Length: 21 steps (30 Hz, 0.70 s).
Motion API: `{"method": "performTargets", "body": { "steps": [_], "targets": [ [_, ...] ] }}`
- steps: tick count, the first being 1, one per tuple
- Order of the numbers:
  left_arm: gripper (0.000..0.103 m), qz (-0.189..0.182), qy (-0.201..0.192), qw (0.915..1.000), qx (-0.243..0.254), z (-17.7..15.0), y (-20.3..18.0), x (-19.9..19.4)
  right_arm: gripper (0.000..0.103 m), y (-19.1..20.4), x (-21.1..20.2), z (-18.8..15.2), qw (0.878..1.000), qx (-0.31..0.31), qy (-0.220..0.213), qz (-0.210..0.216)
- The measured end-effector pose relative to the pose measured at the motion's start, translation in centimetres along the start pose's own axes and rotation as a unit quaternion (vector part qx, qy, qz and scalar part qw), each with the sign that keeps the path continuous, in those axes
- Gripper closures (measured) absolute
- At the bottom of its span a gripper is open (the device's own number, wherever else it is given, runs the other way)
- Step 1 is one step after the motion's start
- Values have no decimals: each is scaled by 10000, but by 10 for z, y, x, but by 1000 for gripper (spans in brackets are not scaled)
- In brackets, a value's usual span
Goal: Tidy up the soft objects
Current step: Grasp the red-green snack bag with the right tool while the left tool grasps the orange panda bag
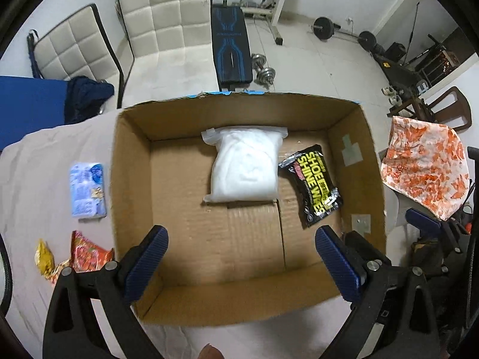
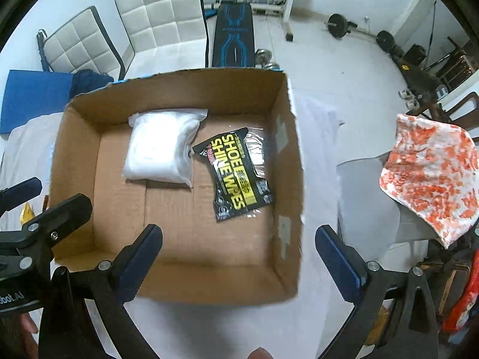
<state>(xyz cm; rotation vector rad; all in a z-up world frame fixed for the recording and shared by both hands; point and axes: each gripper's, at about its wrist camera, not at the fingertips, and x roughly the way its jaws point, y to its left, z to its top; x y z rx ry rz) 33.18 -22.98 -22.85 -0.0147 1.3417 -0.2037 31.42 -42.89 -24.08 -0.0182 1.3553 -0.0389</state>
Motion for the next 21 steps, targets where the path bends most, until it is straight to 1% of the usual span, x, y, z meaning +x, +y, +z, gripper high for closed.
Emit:
{"method": "performTargets", "body": {
  "steps": [4,8,13,14,18,21],
  "targets": [
    [2,4,-209,9998,30,-18,-5,-23,0,-1,-27,-17,9998,42,-168,16],
    [2,-68,-383,9992,65,-33,-7,-45,0,0,-53,-35,9995,90,-307,39],
    [2,-224,-523,9983,127,-46,-3,-70,0,6,-79,-49,9986,284,-410,153],
    [2,-268,-537,9981,131,-47,-1,-74,0,9,-85,-51,9982,342,-441,227],
    [2,-245,-757,9968,68,-55,24,-100,0,36,-101,-55,9963,412,-520,551],
    [2,-92,-833,9965,-74,-64,57,-115,0,75,-106,-57,9957,249,-515,732]
  ]
}}
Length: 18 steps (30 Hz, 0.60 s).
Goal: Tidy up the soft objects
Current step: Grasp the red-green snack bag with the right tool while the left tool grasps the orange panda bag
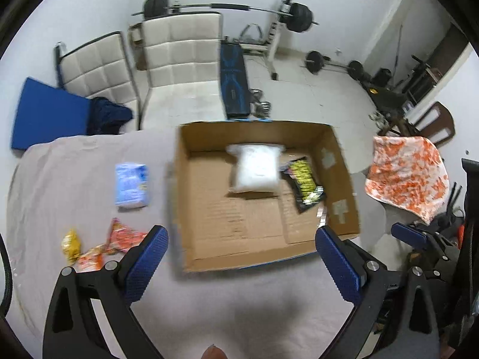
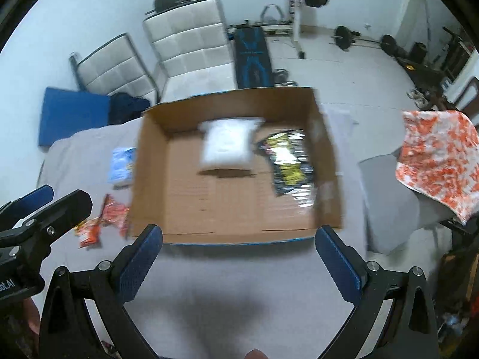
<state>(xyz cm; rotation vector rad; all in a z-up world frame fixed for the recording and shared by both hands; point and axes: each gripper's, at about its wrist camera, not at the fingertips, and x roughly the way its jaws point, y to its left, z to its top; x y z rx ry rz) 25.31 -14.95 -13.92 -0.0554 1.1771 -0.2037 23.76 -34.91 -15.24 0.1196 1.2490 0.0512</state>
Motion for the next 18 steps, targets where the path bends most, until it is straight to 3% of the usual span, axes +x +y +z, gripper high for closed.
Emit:
{"method": "performTargets", "body": {
  "steps": [6,11,15,18],
  "targets": [
    [2,405,169,9976,-535,-21,95,-14,0,107,30,-6,9948,-848,306,464],
    [2,962,343,9863,-1294,-44,200,-10,0,205,79,-7,9787,-1853,703,544],
    [2,969,614,9751,-1897,-61,263,13,0,260,129,-1,9634,-2436,1051,395],
    [2,902,858,9693,-2120,-69,289,39,0,290,174,3,9499,-2791,1391,235]
  ]
}}
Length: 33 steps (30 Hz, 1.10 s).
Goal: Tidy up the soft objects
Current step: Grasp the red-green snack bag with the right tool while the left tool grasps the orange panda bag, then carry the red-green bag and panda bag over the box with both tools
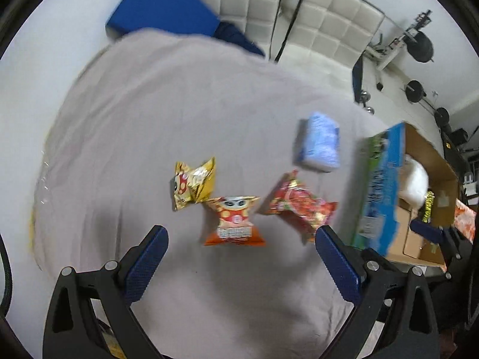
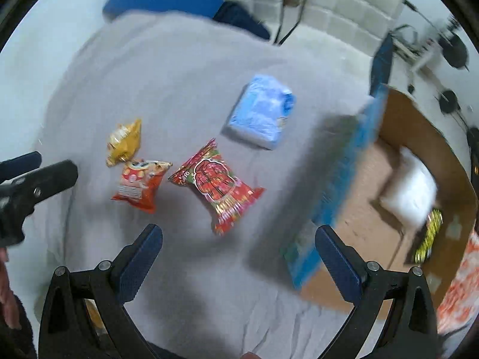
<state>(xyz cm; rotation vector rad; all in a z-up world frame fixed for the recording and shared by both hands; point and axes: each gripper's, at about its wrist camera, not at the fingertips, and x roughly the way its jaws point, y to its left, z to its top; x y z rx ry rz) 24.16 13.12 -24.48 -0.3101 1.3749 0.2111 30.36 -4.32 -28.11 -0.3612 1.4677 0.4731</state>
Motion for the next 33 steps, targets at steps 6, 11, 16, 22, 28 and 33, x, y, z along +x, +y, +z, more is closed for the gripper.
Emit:
{"method": "performTargets", "body": {
  "steps": [6,11,16,22,28,33],
  "targets": [
    [2,-15,622,9980,-74,11,20,71,0,16,78,36,9961,-435,761,-117],
    [2,6,978,9951,-126,12,34,114,19,23,127,49,9909,-633,1172,-191],
    [2,-47,1137,9934,-158,14,40,131,46,7,141,48,9895,295,1413,97],
    [2,-38,1288,9916,-126,10,37,145,46,-23,141,41,9730,1610,1539,612],
    [19,136,1447,9894,34,12,22,171,36,-30,144,51,9743,1625,1477,503],
    [41,379,1625,9857,227,7,7,191,36,-22,151,56,9769,1481,1521,237]
  ]
}}
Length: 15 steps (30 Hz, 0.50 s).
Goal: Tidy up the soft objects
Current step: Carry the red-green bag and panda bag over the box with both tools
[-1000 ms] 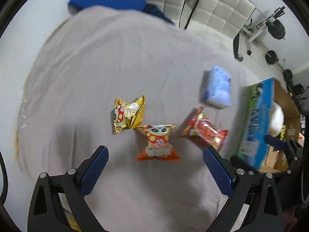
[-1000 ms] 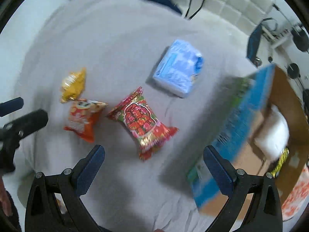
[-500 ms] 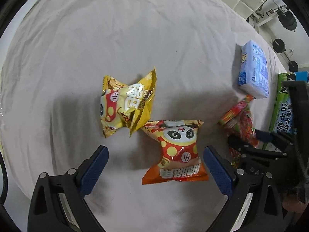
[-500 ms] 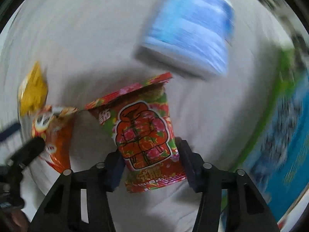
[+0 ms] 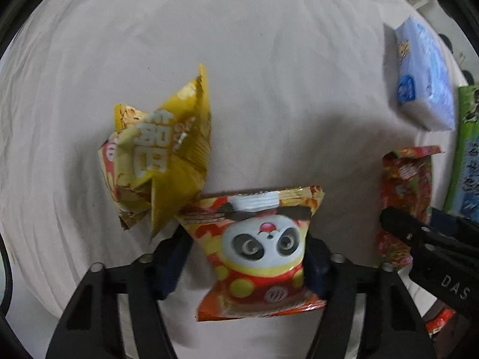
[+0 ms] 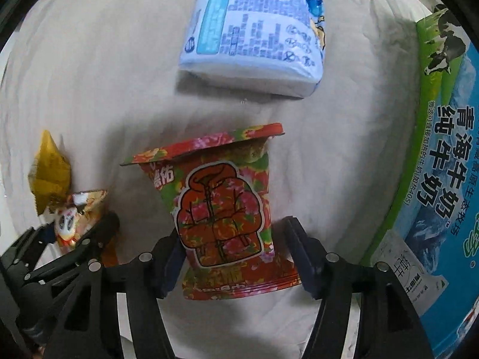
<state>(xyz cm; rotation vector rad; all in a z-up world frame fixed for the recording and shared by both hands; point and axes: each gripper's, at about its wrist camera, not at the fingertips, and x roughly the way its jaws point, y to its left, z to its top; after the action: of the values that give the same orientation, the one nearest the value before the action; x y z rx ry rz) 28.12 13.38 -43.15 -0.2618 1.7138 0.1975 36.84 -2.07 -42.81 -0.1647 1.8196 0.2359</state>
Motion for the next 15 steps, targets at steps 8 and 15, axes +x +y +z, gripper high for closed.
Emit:
{"method": "performTargets", "body": {
  "steps": [8,15],
  "targets": [
    [54,37,-205,9998,32,-13,-17,-1,40,23,4,-12,9988,-189,-143,-426],
    [64,-7,-304,9995,-67,-21,-10,-2,52,48,6,-50,9984,-201,-246,-460]
  ]
}}
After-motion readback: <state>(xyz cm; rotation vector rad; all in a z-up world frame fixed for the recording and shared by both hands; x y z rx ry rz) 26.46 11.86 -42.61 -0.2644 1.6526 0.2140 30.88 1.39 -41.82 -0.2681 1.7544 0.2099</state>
